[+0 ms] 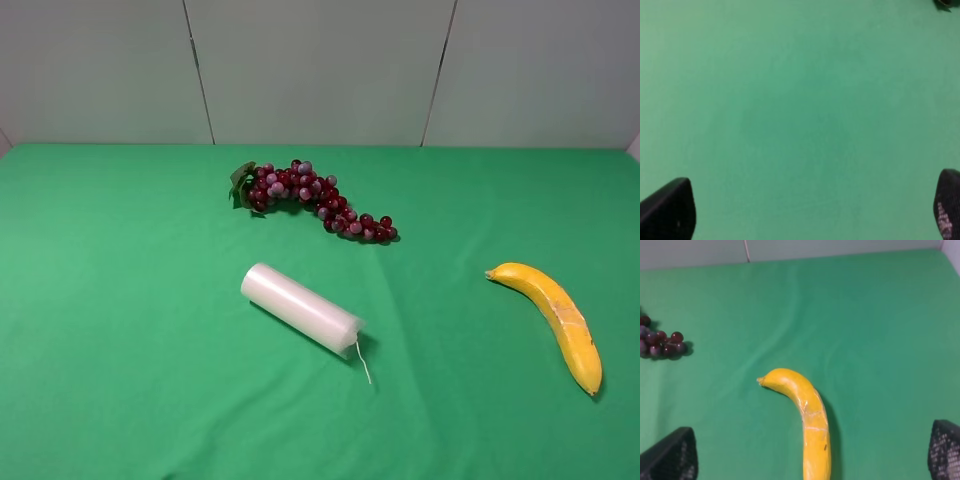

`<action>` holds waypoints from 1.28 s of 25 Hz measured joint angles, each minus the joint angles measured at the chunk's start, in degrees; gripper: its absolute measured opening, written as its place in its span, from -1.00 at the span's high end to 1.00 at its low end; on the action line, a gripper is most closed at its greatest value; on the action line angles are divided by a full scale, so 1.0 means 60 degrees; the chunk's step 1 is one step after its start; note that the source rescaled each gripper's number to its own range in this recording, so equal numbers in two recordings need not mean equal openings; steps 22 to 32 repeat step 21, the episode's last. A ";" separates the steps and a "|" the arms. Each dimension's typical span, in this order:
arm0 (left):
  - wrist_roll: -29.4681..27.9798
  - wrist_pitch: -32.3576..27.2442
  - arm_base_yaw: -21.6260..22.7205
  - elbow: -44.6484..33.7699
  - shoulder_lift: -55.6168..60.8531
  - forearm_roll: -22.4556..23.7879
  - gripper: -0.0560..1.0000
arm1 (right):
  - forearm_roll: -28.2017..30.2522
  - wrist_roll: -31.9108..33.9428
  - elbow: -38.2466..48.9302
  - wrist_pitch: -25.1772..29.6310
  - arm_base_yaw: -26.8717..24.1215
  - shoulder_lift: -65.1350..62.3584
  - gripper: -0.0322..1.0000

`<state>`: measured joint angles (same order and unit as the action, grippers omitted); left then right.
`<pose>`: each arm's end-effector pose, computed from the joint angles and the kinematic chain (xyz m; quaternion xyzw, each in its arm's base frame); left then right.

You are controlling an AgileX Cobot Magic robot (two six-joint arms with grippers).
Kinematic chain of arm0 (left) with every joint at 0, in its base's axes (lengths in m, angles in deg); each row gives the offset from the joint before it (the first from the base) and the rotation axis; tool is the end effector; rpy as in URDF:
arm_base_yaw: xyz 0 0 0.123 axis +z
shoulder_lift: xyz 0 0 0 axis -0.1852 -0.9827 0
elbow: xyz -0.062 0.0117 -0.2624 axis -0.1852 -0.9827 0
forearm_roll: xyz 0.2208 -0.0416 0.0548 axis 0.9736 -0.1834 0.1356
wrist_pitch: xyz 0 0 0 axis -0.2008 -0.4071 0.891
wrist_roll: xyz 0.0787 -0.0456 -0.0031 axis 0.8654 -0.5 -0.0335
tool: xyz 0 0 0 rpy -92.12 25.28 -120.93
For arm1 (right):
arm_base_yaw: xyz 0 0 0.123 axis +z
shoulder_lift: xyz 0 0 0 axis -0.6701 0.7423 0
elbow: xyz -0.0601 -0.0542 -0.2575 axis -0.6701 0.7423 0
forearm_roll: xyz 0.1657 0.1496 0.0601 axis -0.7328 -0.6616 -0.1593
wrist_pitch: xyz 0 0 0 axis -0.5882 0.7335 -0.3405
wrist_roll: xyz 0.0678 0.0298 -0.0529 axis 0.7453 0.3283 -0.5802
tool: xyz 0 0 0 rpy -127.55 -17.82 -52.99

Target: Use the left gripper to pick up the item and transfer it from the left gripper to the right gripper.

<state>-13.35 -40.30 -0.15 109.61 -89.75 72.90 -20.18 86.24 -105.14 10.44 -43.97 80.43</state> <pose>0.0070 0.0113 0.2623 -0.0318 0.8808 -0.0291 0.4715 -0.0069 0.0003 0.2702 0.0057 0.8407 -0.0142 0.5413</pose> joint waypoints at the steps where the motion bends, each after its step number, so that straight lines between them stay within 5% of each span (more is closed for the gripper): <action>1: 0.0000 0.0000 0.0000 0.0000 0.0000 0.0000 -0.85 | 0.0000 0.0000 0.0007 -0.0017 0.0000 0.0000 -1.00; 32: 0.0000 0.0000 0.0000 0.0000 0.0000 0.0000 -0.85 | 0.0000 0.0023 0.0007 -0.0024 0.0000 0.0000 -1.00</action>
